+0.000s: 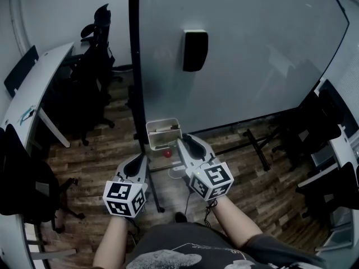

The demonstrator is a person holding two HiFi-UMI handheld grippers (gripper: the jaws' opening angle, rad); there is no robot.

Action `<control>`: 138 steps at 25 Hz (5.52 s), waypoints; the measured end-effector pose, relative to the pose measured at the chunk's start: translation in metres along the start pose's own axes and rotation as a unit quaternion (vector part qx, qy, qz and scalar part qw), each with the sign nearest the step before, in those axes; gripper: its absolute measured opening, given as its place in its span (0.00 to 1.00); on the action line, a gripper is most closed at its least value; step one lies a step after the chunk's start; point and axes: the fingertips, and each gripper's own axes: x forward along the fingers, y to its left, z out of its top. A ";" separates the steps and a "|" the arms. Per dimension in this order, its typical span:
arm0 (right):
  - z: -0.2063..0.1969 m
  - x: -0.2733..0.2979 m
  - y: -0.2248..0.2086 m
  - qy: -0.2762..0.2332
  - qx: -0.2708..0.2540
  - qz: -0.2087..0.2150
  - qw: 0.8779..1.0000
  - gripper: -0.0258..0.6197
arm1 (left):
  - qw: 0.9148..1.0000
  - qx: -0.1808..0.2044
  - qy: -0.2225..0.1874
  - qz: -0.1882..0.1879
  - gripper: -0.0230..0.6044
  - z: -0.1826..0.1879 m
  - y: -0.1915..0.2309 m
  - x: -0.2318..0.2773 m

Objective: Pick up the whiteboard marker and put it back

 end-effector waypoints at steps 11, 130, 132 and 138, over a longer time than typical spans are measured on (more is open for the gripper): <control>0.025 -0.066 0.021 -0.042 0.016 -0.066 0.997 0.17 | 0.999 0.009 -0.003 -0.047 0.06 -0.006 -0.028 -0.052; -0.052 0.010 -0.033 0.066 0.047 0.088 0.993 0.23 | 0.997 -0.014 0.009 0.069 0.06 -0.014 -0.048 0.025; -0.051 0.007 -0.030 0.066 0.045 0.079 0.994 0.25 | 0.998 -0.014 0.006 0.063 0.06 -0.014 -0.047 0.020; -0.053 -0.017 -0.035 0.069 0.056 0.036 0.995 0.26 | 0.999 -0.013 -0.002 0.034 0.06 -0.011 -0.056 0.014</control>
